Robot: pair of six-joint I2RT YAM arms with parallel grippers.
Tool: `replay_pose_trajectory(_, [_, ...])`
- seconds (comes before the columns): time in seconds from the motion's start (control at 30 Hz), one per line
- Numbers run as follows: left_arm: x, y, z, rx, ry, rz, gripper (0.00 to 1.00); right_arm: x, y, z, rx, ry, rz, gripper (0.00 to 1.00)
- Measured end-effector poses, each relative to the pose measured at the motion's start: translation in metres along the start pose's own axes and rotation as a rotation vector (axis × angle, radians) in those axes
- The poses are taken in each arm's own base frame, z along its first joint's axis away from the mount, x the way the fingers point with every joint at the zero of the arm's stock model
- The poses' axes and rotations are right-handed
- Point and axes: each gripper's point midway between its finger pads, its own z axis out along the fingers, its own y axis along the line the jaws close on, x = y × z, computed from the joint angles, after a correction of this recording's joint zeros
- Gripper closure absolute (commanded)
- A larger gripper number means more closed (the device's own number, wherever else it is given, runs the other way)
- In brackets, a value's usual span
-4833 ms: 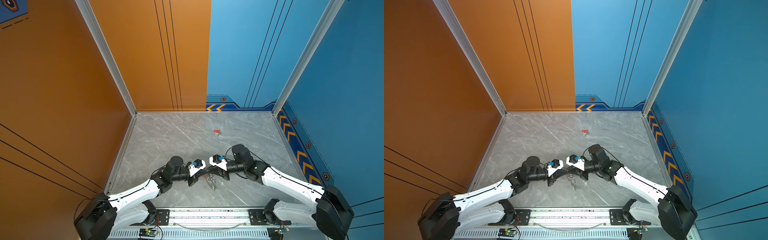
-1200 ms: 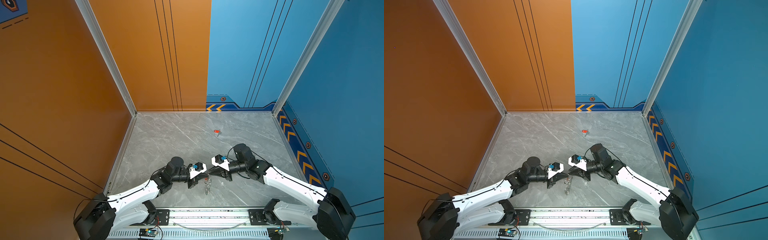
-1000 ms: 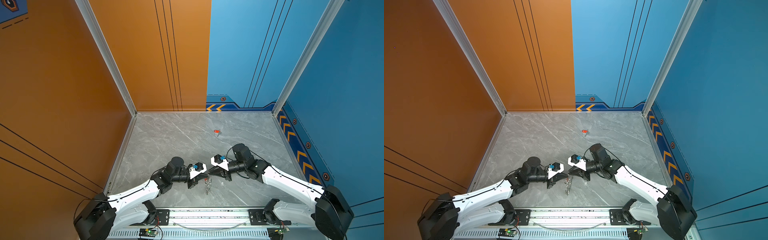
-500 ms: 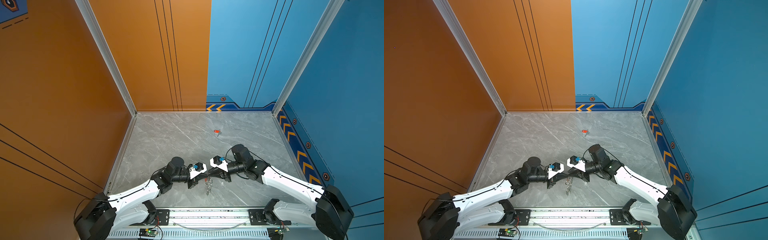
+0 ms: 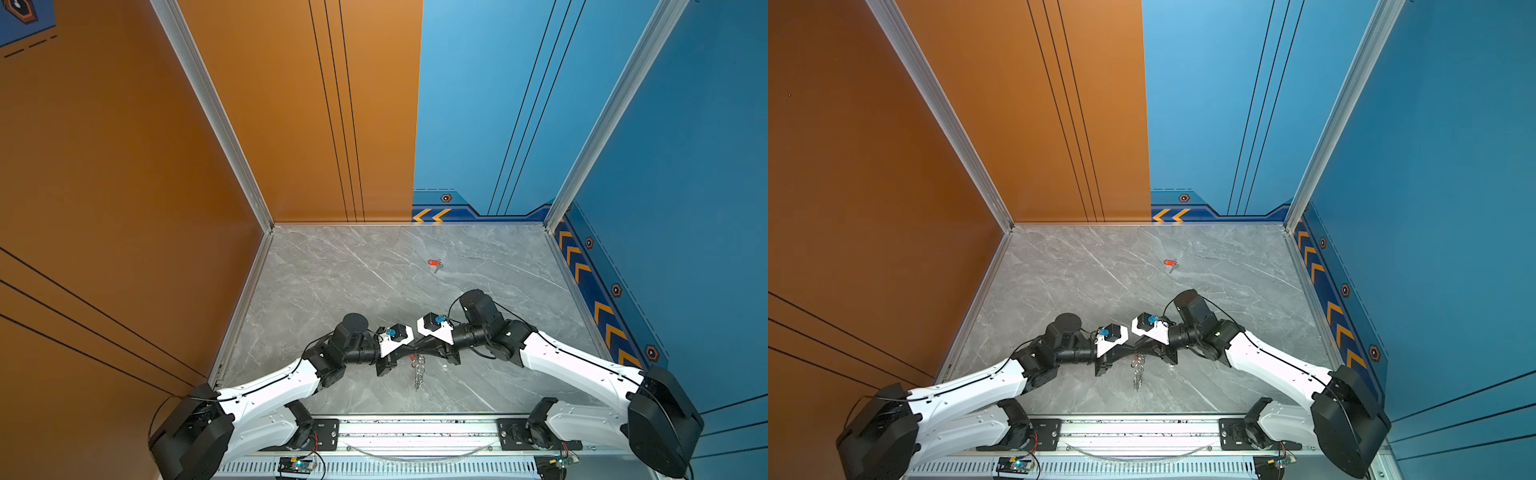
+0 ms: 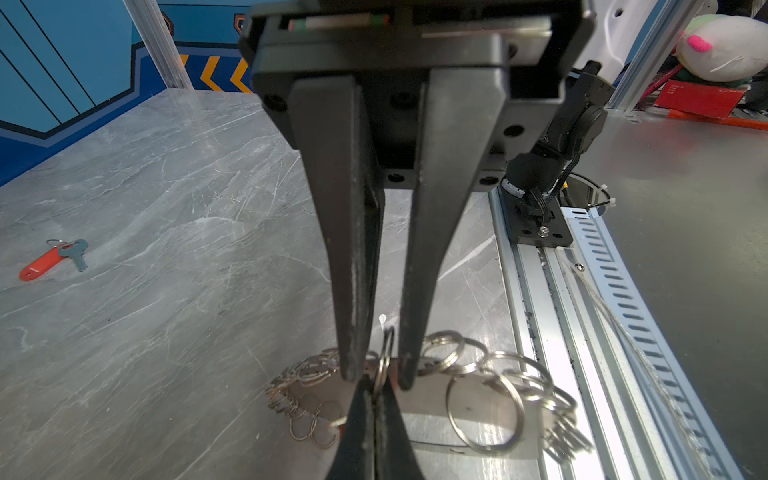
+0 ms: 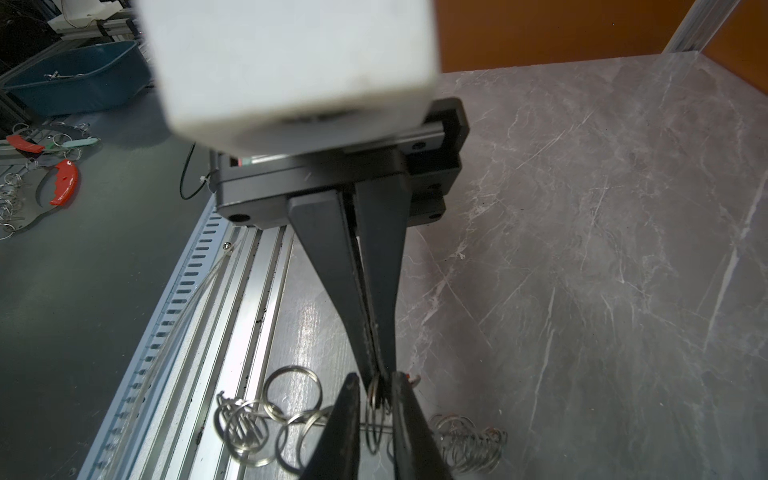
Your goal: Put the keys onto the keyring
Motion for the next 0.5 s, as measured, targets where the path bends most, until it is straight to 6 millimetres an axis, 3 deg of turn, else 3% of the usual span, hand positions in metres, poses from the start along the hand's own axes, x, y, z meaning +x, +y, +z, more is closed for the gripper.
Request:
replay_pose_trajectory(0.33, [0.0006,0.0013,-0.0001,-0.007,0.003,-0.002,0.99,0.0007,-0.0011,0.0007,0.009,0.01,-0.004,1.0])
replay_pose_trajectory(0.5, [-0.0006,0.0028,-0.0002,-0.015,-0.001,-0.001,0.84,-0.0025,-0.0066,-0.0015,0.045,-0.011,0.013,1.0])
